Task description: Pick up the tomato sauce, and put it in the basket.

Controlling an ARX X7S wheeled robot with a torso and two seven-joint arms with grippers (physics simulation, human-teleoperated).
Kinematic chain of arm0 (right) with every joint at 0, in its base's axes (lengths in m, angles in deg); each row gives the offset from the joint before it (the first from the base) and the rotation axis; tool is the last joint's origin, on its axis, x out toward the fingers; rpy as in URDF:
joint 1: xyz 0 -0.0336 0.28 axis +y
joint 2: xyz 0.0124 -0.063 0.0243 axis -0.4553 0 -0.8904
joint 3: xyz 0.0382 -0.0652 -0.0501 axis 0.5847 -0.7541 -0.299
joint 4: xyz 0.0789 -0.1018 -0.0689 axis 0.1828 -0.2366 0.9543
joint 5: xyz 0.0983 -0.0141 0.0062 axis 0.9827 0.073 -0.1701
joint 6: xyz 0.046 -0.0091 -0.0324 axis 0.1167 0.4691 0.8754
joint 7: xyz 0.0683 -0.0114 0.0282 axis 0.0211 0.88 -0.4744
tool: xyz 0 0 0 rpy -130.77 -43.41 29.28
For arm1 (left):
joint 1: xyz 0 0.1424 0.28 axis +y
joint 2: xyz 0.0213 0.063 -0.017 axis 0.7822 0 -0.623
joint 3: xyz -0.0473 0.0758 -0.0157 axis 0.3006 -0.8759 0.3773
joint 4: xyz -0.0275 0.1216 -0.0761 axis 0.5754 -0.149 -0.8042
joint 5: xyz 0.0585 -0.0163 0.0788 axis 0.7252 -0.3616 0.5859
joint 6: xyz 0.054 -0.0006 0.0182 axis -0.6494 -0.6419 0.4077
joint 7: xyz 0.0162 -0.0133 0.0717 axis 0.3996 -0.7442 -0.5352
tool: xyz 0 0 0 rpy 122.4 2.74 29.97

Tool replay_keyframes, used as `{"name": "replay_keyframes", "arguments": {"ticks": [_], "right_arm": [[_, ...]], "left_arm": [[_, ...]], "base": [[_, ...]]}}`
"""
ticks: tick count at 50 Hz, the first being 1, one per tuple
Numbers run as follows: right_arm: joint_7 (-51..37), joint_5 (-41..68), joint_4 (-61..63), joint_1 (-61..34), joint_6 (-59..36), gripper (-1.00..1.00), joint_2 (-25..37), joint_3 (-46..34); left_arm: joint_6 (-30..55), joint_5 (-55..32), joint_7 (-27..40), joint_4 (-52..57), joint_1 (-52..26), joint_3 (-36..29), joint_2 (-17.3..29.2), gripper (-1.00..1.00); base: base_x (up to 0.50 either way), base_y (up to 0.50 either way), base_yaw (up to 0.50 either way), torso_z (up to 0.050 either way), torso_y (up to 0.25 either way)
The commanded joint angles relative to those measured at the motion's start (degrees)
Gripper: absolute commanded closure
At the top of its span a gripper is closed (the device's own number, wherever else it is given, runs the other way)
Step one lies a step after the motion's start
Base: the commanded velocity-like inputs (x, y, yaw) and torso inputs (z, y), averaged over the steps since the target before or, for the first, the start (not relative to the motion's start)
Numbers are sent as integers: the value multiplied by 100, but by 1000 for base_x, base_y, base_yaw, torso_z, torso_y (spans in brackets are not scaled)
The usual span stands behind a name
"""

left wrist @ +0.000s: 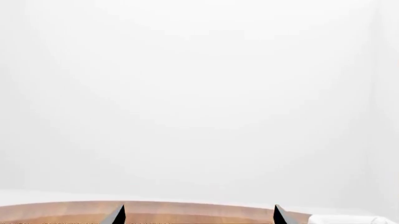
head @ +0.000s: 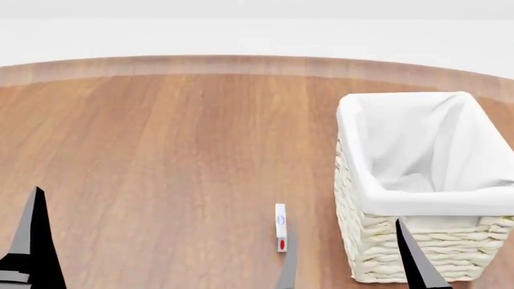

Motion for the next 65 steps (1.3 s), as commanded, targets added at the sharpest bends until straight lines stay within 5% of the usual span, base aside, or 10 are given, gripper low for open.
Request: {"name": "replay_keyframes", "arguments": {"ticks": [1,27,54,65], "right_arm": [[-240,-332,64,742,368,-100,69,-276],[-1150,-1373,-1287,3558,4015,-100,399,-1155],[-2452,-1586,-5295,3849,7241,-100,335,-2211],[-2673,-1508,-5568,3687,7394,-100,415,-2446]], "left_arm": [[-116,-33,14,-91,32,-21,35,-100],[-489,-113,57,-477,66,-77,170,-100],[-662,-236,184,-594,81,-46,320,-100],[-720,-253,216,-679,59,-97,351,-100]], "base": [[0,0,0,0,0],[0,0,0,0,0],[0,0,0,0,0],[0,0,0,0,0]]}}
